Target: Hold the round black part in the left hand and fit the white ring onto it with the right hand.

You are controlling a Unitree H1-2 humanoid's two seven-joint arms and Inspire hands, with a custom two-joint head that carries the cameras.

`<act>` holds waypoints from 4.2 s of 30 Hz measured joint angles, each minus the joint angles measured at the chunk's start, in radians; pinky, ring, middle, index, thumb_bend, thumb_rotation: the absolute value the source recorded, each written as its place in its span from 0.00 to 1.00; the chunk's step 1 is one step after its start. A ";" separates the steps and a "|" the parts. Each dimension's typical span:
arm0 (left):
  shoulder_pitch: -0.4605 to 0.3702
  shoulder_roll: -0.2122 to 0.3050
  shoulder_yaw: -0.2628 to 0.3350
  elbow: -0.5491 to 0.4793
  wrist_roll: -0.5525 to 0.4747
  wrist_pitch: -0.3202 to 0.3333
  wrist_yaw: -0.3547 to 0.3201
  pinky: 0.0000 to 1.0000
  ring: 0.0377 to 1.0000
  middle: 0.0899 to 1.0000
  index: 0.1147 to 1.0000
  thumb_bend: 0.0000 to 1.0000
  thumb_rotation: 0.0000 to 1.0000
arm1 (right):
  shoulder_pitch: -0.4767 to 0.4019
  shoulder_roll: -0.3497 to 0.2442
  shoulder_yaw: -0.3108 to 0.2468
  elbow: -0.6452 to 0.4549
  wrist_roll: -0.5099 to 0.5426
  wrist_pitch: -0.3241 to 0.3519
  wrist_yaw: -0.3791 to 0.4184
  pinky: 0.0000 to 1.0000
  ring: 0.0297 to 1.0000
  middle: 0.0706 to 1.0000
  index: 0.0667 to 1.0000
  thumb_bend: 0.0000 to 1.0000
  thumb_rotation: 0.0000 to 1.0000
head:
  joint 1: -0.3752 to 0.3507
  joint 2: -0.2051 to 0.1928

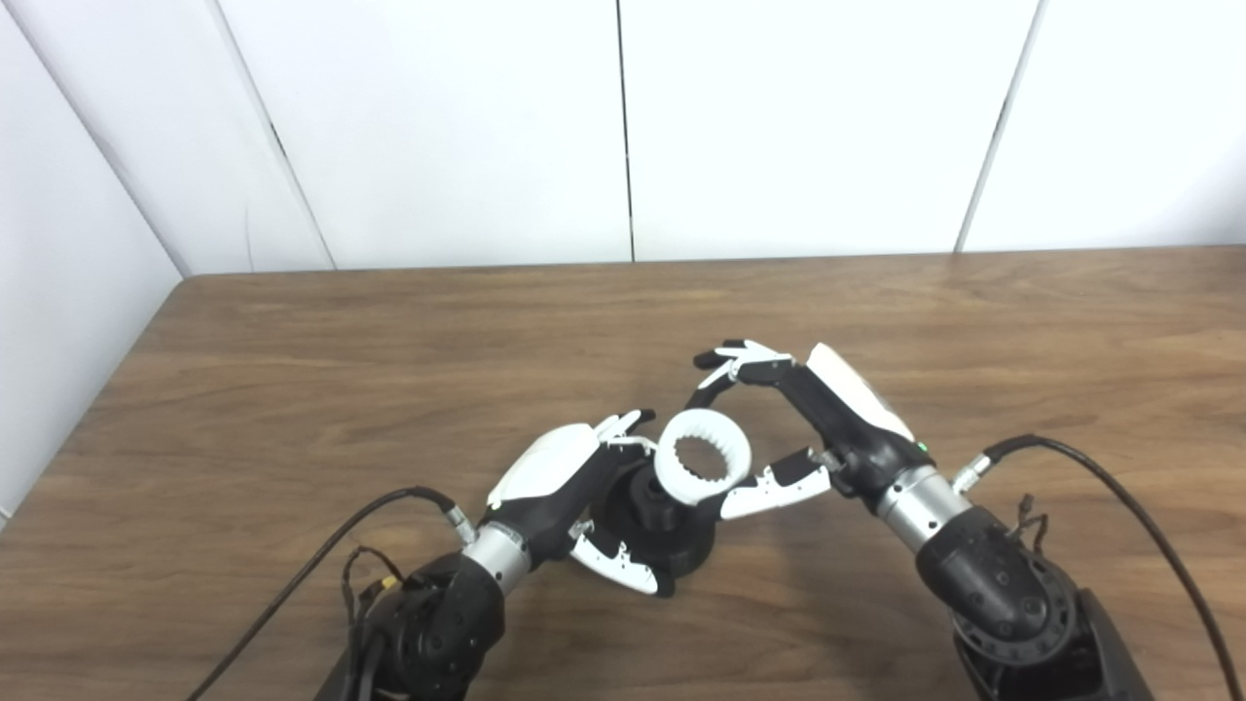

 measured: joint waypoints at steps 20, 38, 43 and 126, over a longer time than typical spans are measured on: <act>-0.002 0.000 -0.002 0.000 0.003 0.000 0.001 0.91 1.00 1.00 0.65 0.83 0.19 | 0.000 0.010 0.022 0.034 -0.007 -0.007 0.004 0.85 0.94 0.83 0.45 0.52 0.16 | 0.012 0.002; -0.002 0.000 -0.004 0.000 0.014 -0.009 0.000 0.90 1.00 0.99 0.63 0.84 0.17 | -0.001 0.003 0.073 0.069 -0.032 -0.055 0.003 0.85 0.94 0.82 0.45 0.52 0.16 | -0.002 -0.006; -0.003 0.000 -0.007 0.000 0.019 -0.011 -0.002 0.90 1.00 1.00 0.65 0.83 0.20 | -0.014 -0.005 0.092 0.086 -0.051 -0.094 0.003 0.85 0.93 0.82 0.45 0.52 0.16 | 0.002 -0.008; 0.003 -0.016 -0.001 -0.044 0.023 0.026 -0.064 0.91 1.00 0.99 0.73 0.91 0.22 | 0.002 -0.031 0.034 0.121 0.029 0.006 0.083 0.86 0.93 0.86 0.72 0.99 0.40 | 0.009 0.028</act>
